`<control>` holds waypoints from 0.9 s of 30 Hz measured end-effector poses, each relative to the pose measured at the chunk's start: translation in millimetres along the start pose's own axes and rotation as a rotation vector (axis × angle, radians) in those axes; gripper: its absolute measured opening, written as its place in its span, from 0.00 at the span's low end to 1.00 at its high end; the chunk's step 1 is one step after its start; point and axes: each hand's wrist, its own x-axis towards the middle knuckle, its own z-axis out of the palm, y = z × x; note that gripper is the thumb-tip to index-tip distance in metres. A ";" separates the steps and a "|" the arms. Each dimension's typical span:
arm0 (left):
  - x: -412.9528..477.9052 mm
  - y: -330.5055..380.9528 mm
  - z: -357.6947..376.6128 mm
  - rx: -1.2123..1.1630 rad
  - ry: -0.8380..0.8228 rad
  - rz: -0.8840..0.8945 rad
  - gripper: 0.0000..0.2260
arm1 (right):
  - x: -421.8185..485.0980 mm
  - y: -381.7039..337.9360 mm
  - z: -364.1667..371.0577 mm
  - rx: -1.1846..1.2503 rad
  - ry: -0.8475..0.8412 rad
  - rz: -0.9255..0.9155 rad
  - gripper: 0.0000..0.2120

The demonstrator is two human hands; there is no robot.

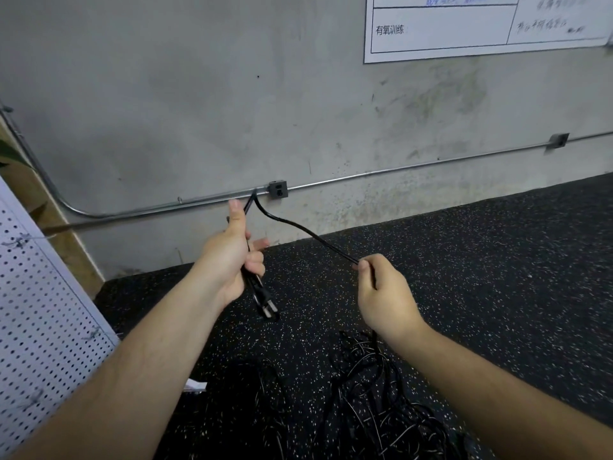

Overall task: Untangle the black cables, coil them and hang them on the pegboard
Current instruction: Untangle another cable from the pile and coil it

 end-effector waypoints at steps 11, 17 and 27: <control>-14.2 -13.3 14.9 0.032 -0.347 0.184 0.22 | -21.2 -38.4 10.6 -0.398 -0.424 -0.308 0.09; -22.2 -22.4 17.2 0.693 -0.389 0.368 0.16 | -19.9 -64.8 -17.4 -0.359 -0.475 -0.520 0.18; -32.5 -26.1 24.1 0.540 -0.527 0.185 0.24 | -4.4 -68.3 -31.4 0.267 -0.258 -0.019 0.17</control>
